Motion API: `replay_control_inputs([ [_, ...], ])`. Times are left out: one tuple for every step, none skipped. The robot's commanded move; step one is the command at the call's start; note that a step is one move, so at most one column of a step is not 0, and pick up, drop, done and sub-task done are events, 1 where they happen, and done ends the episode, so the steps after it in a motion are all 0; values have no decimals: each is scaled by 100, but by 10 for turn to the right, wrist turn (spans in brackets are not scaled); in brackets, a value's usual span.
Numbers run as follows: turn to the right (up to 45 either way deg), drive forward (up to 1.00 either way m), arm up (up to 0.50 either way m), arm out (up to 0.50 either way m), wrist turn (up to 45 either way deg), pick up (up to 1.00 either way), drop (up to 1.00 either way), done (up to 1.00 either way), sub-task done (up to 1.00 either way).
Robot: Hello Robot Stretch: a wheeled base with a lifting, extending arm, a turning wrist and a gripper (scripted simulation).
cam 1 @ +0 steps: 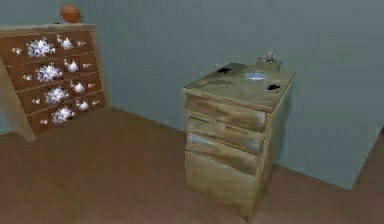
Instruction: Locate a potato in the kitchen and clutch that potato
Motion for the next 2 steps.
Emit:
replay_control_inputs([
  [-30, 0, 0, 0, 0, 0, 0, 0, 0],
  [0, 60, 0, 0, 0, 0, 0, 0, 0],
])
